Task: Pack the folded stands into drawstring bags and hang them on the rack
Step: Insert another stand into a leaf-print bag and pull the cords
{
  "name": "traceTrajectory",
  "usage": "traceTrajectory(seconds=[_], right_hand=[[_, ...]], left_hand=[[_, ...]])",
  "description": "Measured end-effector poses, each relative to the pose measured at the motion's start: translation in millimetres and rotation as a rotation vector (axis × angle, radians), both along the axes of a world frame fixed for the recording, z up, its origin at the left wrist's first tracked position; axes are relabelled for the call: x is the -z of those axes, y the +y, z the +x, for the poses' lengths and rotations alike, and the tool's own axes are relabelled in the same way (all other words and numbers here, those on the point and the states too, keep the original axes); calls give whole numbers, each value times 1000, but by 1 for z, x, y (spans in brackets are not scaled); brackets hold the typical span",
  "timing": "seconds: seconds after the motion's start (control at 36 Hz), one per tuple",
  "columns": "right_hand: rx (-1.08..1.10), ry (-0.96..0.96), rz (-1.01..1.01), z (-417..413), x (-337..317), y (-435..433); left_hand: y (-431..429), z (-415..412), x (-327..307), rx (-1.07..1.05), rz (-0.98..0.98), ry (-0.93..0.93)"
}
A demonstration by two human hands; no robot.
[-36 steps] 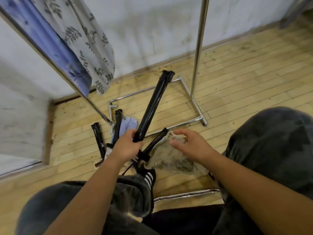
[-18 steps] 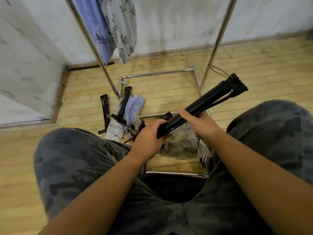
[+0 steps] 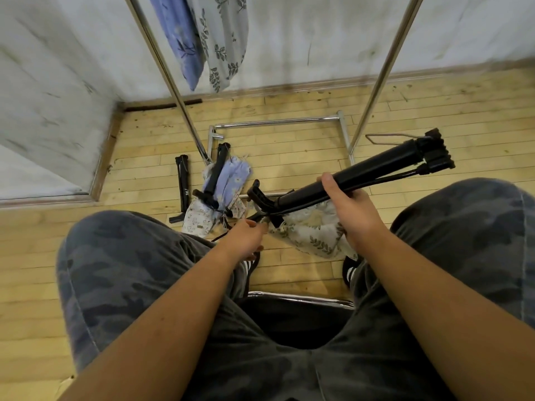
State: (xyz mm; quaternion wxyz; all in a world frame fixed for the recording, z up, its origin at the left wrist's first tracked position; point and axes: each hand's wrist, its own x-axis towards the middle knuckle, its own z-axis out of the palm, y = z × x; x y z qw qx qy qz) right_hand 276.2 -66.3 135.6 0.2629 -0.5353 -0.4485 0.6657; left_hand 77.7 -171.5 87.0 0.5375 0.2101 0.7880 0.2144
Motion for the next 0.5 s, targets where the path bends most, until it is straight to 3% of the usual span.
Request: traceTrajectory(seconds=[0.14,0.25,0.5], right_hand=[[4,39,-28,-5,-10,-4],[6,56,-31,-6,-13,-5],[-10,131,-60,-5,-9,-4]], left_hand=[[2,5,-4,4,97,-91],[3,-4,0,-30,146,5],[4,-10,-5,-368,151,-87]])
